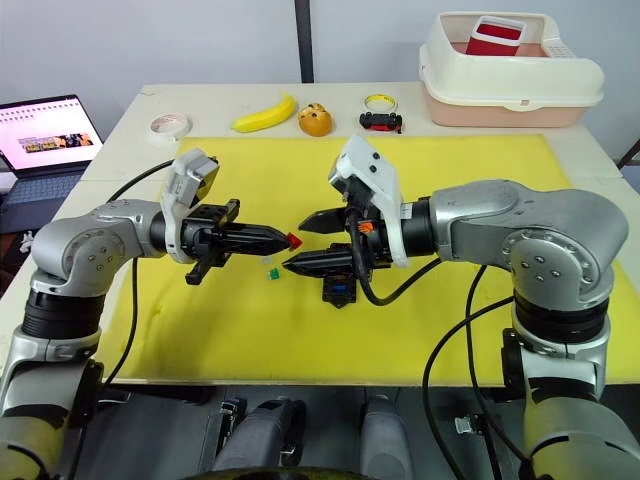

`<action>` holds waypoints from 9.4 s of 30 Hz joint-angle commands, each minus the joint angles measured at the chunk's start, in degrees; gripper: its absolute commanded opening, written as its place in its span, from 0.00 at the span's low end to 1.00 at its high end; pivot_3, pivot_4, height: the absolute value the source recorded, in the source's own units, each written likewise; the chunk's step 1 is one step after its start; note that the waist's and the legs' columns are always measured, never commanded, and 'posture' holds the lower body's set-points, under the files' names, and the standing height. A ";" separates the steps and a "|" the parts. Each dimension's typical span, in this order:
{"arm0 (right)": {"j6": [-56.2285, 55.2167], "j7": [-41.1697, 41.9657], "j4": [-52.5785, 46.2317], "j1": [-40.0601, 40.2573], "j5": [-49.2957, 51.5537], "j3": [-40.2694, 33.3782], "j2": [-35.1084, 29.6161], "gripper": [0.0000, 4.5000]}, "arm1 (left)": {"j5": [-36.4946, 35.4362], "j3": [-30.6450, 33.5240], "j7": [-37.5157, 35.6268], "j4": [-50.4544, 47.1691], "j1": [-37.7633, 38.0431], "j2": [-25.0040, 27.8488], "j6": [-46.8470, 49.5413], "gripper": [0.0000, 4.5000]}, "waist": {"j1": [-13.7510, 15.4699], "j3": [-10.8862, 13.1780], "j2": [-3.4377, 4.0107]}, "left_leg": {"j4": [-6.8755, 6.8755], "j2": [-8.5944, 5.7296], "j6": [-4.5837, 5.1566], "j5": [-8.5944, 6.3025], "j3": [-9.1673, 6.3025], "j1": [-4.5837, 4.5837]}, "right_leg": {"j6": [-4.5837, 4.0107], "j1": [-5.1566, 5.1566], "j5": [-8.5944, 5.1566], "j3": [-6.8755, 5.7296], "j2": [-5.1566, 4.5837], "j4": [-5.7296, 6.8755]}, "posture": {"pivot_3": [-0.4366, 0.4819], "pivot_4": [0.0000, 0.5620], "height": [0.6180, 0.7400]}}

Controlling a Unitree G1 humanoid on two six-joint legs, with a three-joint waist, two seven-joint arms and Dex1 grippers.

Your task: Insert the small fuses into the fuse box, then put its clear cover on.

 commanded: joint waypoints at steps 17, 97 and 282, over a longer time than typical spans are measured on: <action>0.15 -4.73 1.18 -1.19 4.69 -0.19 0.39 0.49 | -1.04 0.74 -0.09 -0.71 -0.58 1.53 -1.03 0.00 | -0.04 0.00 0.00 | 0.00 0.00 0.01 -0.01 0.00 0.00 | 0.00 0.00 0.00 0.00 0.01 0.00 | 0.48 0.27 1.00; -33.64 29.01 13.94 -3.52 -51.78 33.54 -12.68 0.00 | 36.81 -19.00 0.99 15.44 -2.06 -7.89 -38.61 0.99 | -0.02 0.03 -0.02 | 0.01 -0.01 -0.26 0.15 0.09 -0.07 | 0.02 -0.08 0.00 -0.01 0.01 -0.02 | 0.48 0.27 1.00; -40.06 23.92 -1.47 22.41 -32.80 -1.81 -26.25 0.99 | 18.16 -9.23 -13.60 15.12 5.52 11.59 -9.04 1.00 | 0.08 -0.04 -0.06 | 0.00 0.02 0.04 -0.02 0.04 -0.04 | 0.02 0.00 -0.01 -0.04 0.01 -0.01 | 0.48 0.27 1.00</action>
